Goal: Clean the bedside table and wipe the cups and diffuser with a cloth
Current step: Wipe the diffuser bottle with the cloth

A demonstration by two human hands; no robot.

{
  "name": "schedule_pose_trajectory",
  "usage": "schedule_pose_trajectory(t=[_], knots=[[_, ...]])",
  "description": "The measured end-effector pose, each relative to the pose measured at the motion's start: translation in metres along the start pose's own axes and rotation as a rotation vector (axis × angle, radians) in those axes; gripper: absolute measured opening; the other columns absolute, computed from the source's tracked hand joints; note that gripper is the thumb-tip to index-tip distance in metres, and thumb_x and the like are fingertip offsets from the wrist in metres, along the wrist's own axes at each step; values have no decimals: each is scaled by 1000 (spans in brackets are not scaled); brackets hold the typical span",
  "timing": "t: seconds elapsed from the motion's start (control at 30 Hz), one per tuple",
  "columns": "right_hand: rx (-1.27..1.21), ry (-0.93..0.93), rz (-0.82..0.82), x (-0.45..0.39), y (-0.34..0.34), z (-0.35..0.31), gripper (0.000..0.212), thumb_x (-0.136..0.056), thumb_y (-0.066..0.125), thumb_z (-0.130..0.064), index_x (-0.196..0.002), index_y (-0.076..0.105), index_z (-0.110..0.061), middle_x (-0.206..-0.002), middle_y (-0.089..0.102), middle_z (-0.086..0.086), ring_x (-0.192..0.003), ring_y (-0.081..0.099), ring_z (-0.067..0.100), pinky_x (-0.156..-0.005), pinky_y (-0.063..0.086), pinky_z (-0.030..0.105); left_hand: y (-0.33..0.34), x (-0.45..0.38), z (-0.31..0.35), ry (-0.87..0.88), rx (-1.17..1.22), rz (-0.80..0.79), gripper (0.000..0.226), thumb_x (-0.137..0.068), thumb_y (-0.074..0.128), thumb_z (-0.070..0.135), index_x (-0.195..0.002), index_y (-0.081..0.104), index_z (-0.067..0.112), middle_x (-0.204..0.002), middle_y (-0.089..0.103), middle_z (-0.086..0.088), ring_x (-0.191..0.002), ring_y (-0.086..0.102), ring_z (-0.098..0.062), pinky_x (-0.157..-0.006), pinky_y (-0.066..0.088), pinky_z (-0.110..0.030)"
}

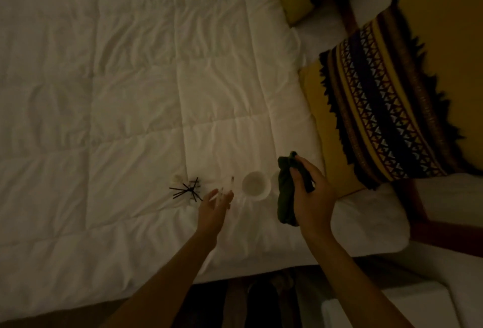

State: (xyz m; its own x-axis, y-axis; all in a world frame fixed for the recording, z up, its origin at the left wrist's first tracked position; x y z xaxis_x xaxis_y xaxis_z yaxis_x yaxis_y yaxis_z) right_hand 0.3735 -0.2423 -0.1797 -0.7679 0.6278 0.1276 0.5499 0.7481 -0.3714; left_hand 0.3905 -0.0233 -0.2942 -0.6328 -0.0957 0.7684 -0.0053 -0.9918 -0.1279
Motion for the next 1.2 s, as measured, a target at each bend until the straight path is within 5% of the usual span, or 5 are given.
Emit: schedule_pose_trajectory(t=[0.23,0.43,0.7,0.87,1.2], knots=[[-6,28,-36,1,22,34,30,-97,65,-17,-126,68,-19,-123,68,-10,-116,62,3,-105,50,33,14,-52,-19,261,-209,-120,11,-94,61,47,-92,70,52,-88,71,20,-85,67,2,-84,56,-34],[11,41,-65,10,29,43,30,-97,65,-18,-126,68,-19,-125,69,-9,-116,62,4,-106,50,37,4,-50,-47,93,-298,-174,65,-97,53,52,-151,39,19,-151,45,-1,-136,46,-19,-114,40,-46],[22,-3,-118,24,46,41,30,-95,66,-19,-124,68,-23,-121,65,-23,-113,62,-4,-102,51,26,-62,-40,-62,147,-336,165,28,-87,73,35,-106,60,19,-100,66,2,-88,67,-15,-75,58,-30],[17,-4,-125,30,53,51,30,-95,67,-22,-124,67,-29,-120,64,-28,-113,62,-4,-101,51,24,-84,-76,-41,308,-403,302,56,-74,86,28,-118,53,16,-109,56,1,-75,61,-7,-61,47,-18],[5,1,-112,48,46,41,32,-95,67,-24,-120,64,-43,-117,64,-34,-112,62,-4,-99,49,19,-91,-88,-16,459,-529,275,26,-77,84,28,-95,65,27,-104,62,2,-70,61,-5,-56,43,-18]])
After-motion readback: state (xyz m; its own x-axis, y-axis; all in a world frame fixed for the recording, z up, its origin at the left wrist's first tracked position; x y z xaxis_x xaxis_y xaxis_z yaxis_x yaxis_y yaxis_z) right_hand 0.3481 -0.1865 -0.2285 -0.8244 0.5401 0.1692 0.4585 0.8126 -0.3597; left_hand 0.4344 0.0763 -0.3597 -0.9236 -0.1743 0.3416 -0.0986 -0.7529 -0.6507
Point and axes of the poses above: each hand's wrist, its own x-axis away from the middle knuckle, its own y-axis out of the palm, z = x × y, the point moved 3 cm from there along -x, towards the middle knuckle
